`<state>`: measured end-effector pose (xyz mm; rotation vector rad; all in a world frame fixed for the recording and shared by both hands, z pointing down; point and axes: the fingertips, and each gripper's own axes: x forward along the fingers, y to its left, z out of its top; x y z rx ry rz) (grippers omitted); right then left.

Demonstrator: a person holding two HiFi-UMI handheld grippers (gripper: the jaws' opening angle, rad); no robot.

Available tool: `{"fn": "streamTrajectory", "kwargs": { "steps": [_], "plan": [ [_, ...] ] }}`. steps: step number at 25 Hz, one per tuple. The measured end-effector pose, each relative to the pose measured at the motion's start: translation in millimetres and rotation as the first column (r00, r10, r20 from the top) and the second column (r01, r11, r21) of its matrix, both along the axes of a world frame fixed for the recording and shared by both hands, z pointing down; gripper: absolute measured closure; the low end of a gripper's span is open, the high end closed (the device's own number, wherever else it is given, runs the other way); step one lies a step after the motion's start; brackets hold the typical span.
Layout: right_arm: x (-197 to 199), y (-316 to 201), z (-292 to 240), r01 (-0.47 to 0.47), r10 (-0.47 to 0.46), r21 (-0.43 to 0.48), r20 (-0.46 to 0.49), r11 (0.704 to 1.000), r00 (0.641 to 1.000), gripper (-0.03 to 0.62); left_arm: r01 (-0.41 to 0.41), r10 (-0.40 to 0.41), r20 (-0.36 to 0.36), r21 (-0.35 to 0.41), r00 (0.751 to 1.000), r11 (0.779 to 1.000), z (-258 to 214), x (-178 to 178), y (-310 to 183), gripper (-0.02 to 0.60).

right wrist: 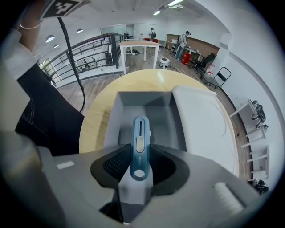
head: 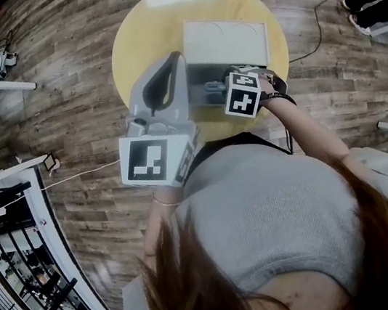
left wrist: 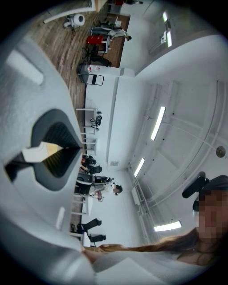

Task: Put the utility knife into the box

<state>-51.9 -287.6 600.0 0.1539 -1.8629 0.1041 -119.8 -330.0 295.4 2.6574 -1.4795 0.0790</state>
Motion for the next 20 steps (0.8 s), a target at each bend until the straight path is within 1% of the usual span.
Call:
{"fn": "streamTrajectory", "kwargs": {
  "steps": [4,8,13,20],
  "plan": [
    [1.8,0.0,8.1,-0.002,0.002,-0.004,-0.015,1.000,1.000,0.462,0.008,-0.008,0.001,-0.002,1.000,1.000,0.5,-1.1,1.1,0.586],
    [2.4,0.0,15.8,-0.012,0.012,-0.014,-0.009,1.000,1.000,0.462,0.013,-0.013,0.007,-0.002,1.000,1.000,0.3,-1.4,2.6,0.586],
    [3.3,0.5,24.7,-0.004,0.003,-0.017,-0.034,1.000,0.999,0.462,0.025,-0.025,0.008,-0.002,1.000,1.000,0.4,-4.4,5.1,0.586],
    [1.8,0.5,30.4,-0.001,0.000,-0.038,-0.038,0.999,0.999,0.462,0.031,-0.031,0.007,-0.005,0.999,1.000,2.2,-3.9,5.5,0.586]
  ]
}}
